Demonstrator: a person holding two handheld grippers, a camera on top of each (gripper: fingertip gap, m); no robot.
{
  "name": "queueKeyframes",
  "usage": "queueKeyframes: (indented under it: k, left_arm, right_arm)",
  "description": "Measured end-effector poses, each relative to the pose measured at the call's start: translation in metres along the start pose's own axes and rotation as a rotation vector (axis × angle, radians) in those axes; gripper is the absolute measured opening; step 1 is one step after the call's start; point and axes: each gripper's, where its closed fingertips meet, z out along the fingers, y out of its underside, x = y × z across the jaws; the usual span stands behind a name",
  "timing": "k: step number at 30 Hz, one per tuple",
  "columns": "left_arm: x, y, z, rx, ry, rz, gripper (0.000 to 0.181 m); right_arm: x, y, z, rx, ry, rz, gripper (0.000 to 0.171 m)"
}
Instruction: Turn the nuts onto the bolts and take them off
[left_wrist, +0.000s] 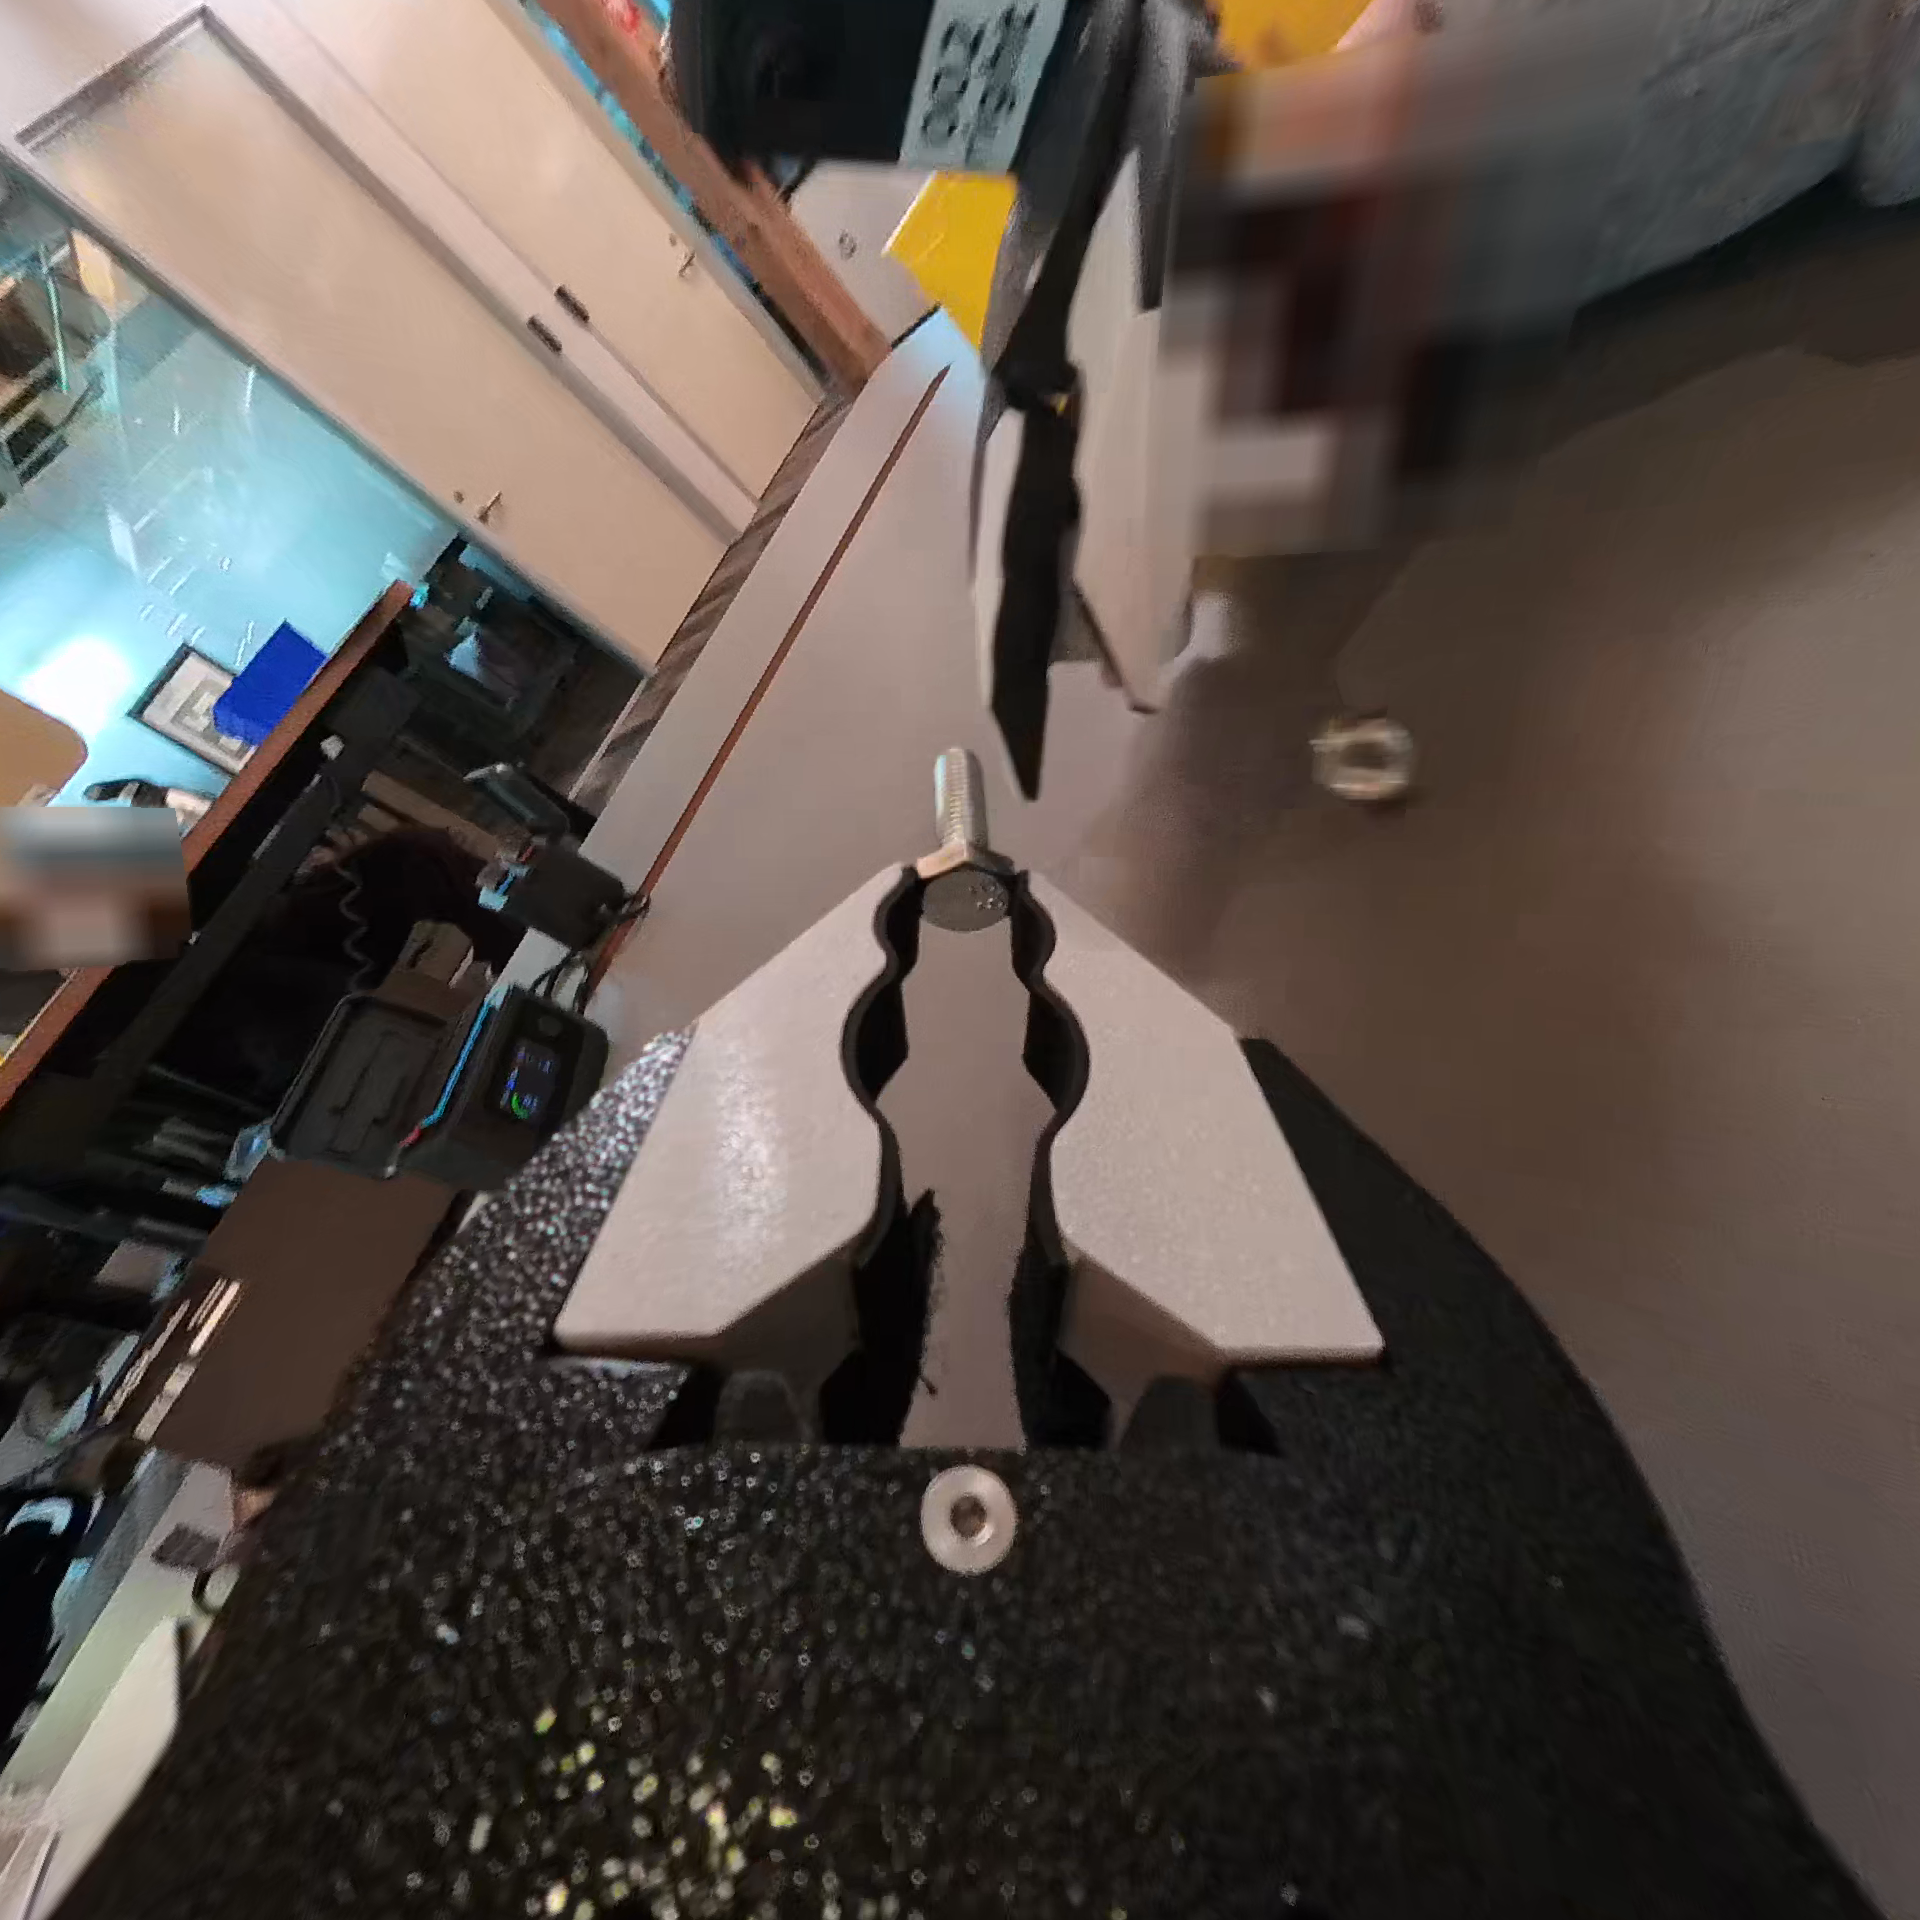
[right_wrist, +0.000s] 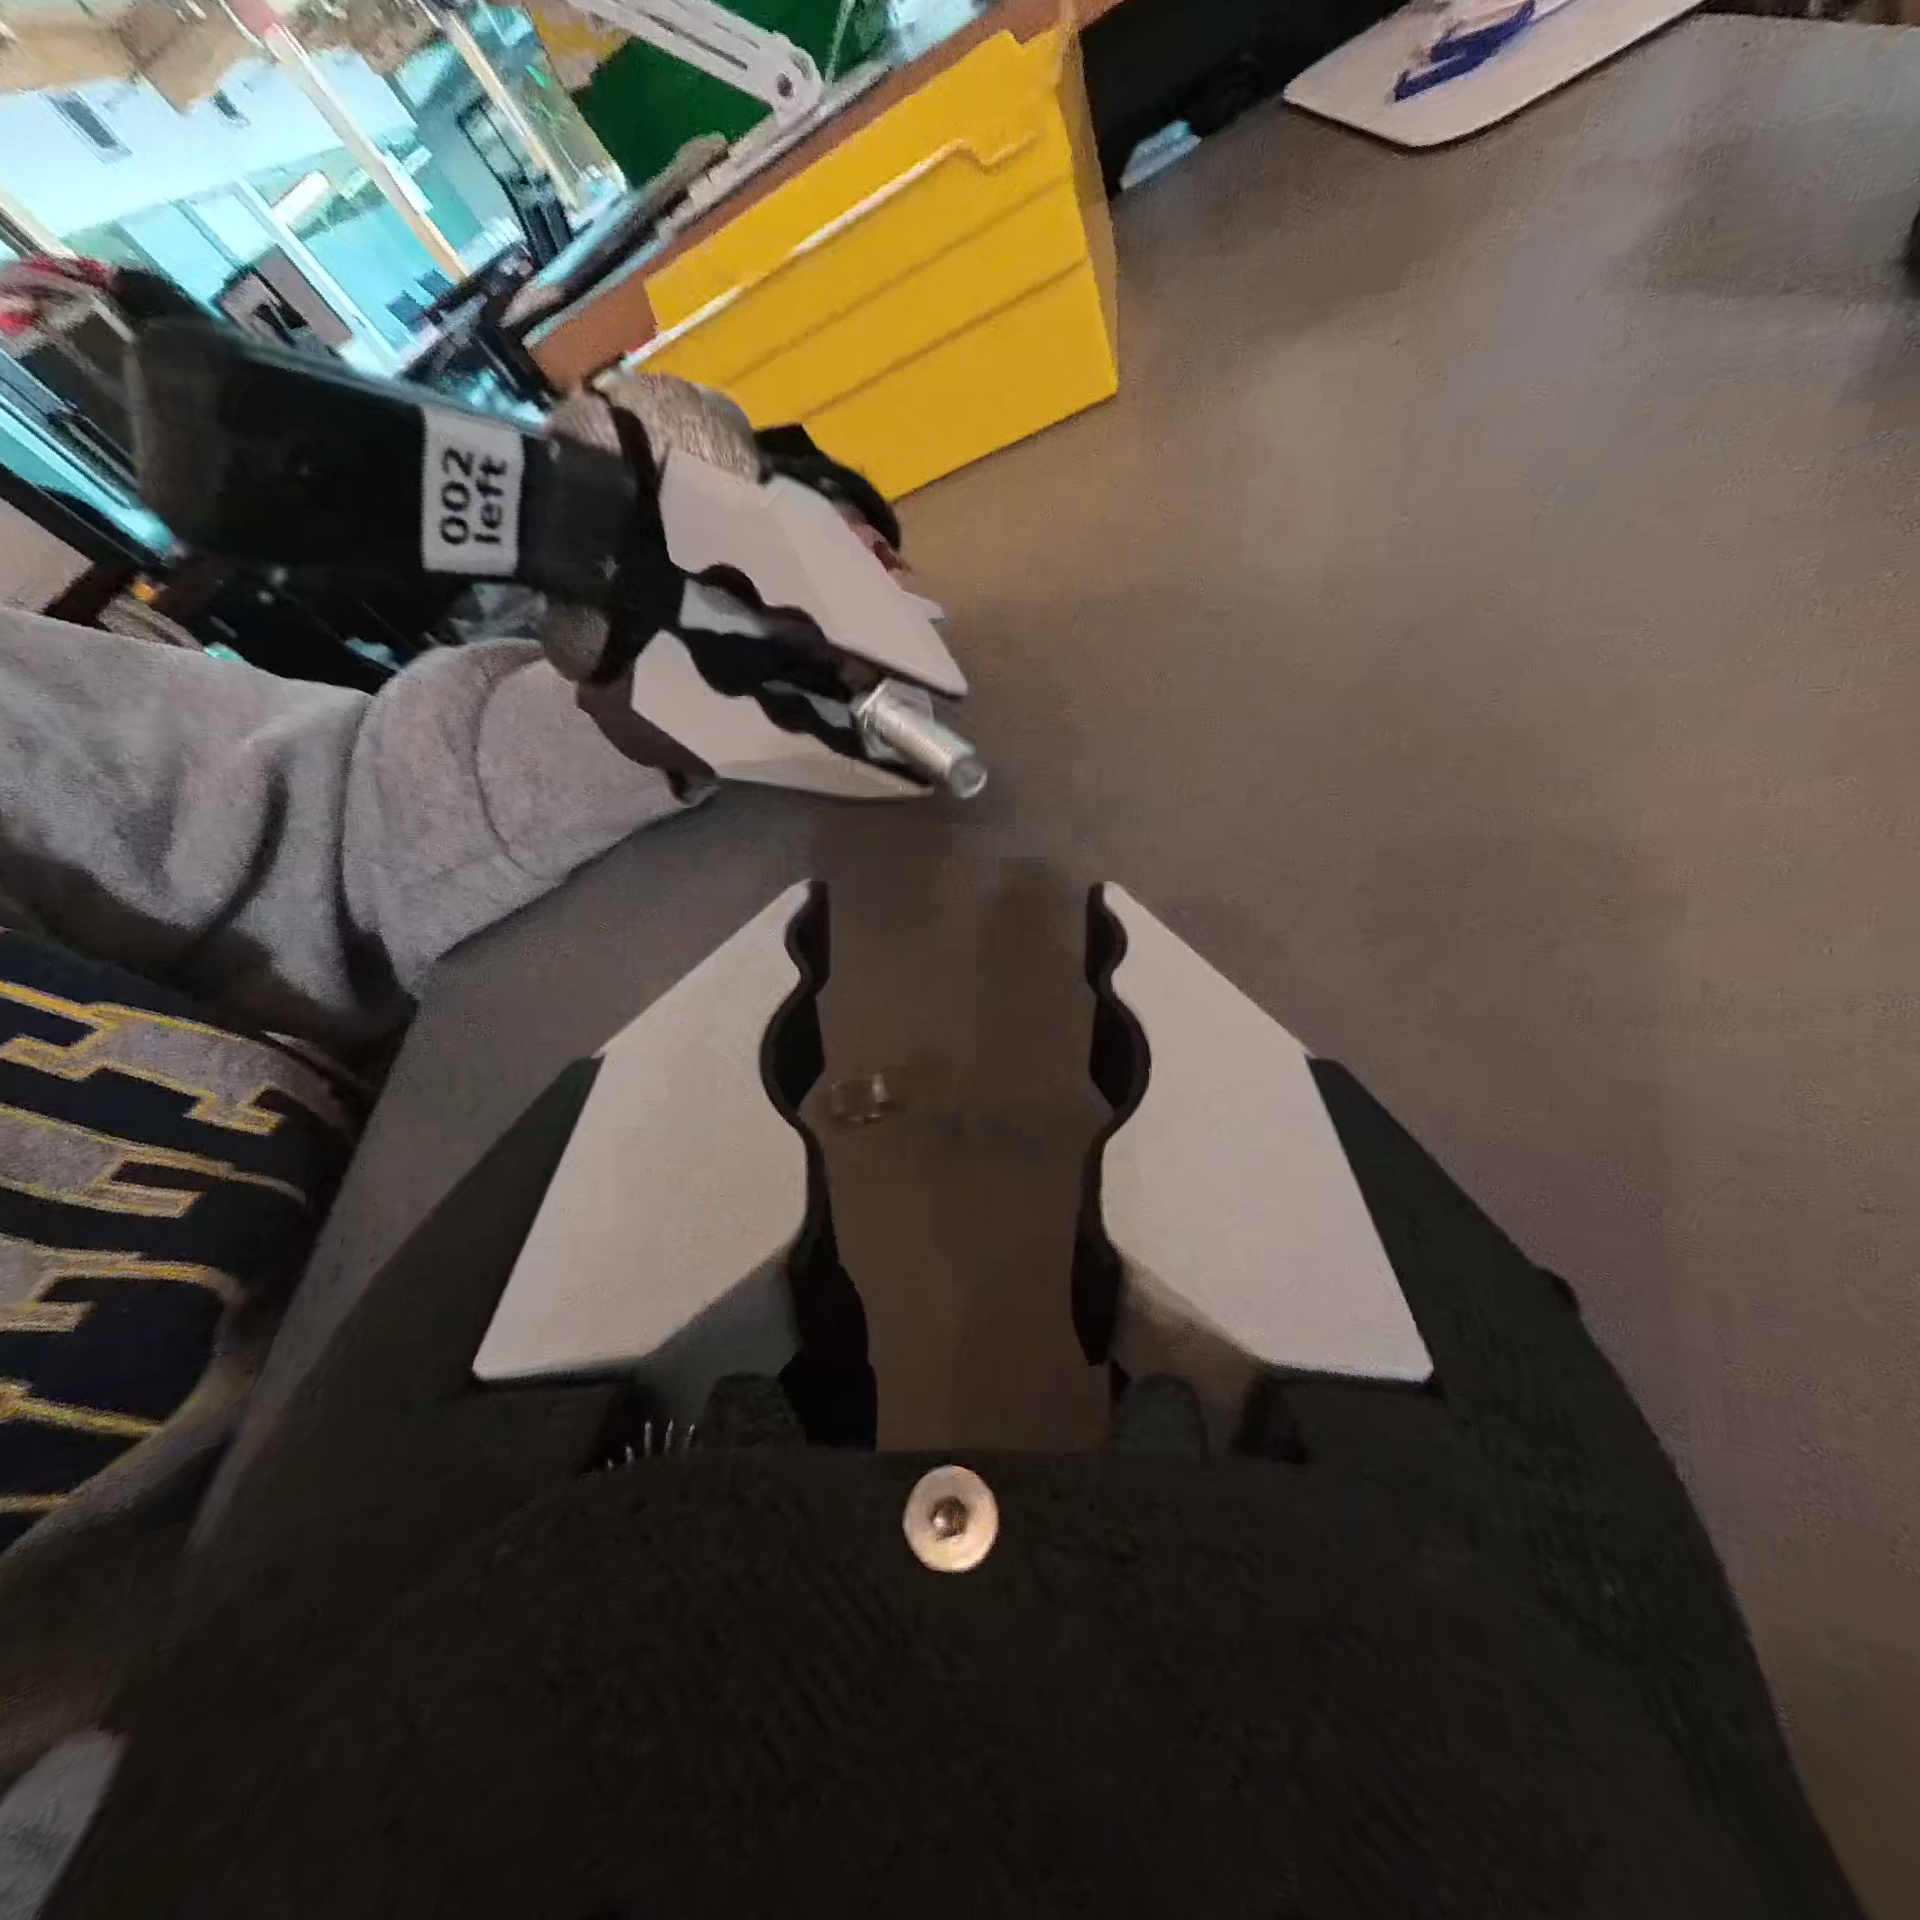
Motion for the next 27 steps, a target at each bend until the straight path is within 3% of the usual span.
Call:
queueKeyframes:
  k: [3, 8, 11, 16, 23, 27]
  left_arm:
    - [-0.004, 0.010, 0.002, -0.046, -0.025, -0.010, 0.016]
    - [-0.008, 0.024, 0.005, -0.120, -0.057, 0.015, 0.015]
    - [-0.006, 0.030, 0.008, -0.156, -0.046, 0.025, 0.015]
    - [-0.004, 0.026, 0.008, -0.129, -0.029, 0.015, 0.015]
    - [-0.009, 0.018, 0.004, -0.079, -0.051, -0.002, 0.015]
    - [-0.011, 0.015, 0.002, -0.060, -0.065, -0.003, 0.015]
  right_arm:
    - [0.009, 0.013, 0.001, -0.091, 0.086, -0.049, 0.045]
    - [-0.005, 0.006, -0.001, -0.050, 0.099, -0.203, 0.033]
    - [-0.036, 0.011, -0.004, -0.039, 0.100, -0.228, 0.033]
    - [-0.088, 0.061, -0.002, -0.121, 0.104, -0.253, 0.033]
    - [-0.080, 0.090, -0.013, -0.202, 0.413, -0.148, 0.036]
    - [-0.065, 0.085, -0.007, -0.206, 0.554, -0.147, 0.026]
